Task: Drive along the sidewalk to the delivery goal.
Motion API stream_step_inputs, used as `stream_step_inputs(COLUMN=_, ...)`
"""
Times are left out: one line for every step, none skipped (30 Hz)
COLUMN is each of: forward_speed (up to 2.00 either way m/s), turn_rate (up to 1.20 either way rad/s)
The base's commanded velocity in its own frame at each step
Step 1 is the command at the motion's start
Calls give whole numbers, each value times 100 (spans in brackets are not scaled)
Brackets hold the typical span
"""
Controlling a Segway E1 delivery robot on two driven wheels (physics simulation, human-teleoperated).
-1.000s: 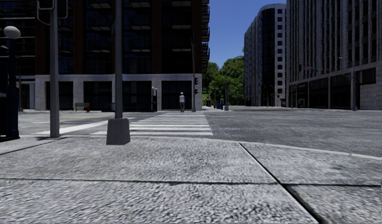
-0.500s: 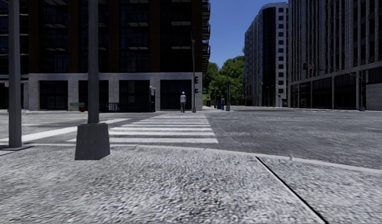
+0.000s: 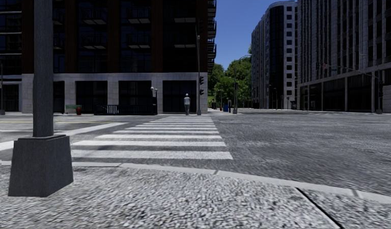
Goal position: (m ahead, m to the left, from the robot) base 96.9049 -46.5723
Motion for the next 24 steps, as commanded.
stream_step_inputs(forward_speed=200, turn_rate=0)
stream_step_inputs(forward_speed=200, turn_rate=0)
stream_step_inputs(forward_speed=200, turn_rate=0)
stream_step_inputs(forward_speed=200, turn_rate=0)
stream_step_inputs(forward_speed=200, turn_rate=0)
stream_step_inputs(forward_speed=200, turn_rate=0)
stream_step_inputs(forward_speed=200, turn_rate=2)
stream_step_inputs(forward_speed=200, turn_rate=7)
stream_step_inputs(forward_speed=200, turn_rate=13)
stream_step_inputs(forward_speed=200, turn_rate=17)
stream_step_inputs(forward_speed=200, turn_rate=17)
stream_step_inputs(forward_speed=200, turn_rate=19)
stream_step_inputs(forward_speed=200, turn_rate=20)
stream_step_inputs(forward_speed=200, turn_rate=21)
stream_step_inputs(forward_speed=200, turn_rate=21)
stream_step_inputs(forward_speed=200, turn_rate=21)
stream_step_inputs(forward_speed=196, turn_rate=21)
stream_step_inputs(forward_speed=181, turn_rate=21)
stream_step_inputs(forward_speed=158, turn_rate=21)
stream_step_inputs(forward_speed=150, turn_rate=21)
stream_step_inputs(forward_speed=150, turn_rate=21)
stream_step_inputs(forward_speed=148, turn_rate=21)
stream_step_inputs(forward_speed=147, turn_rate=21)
stream_step_inputs(forward_speed=147, turn_rate=22)
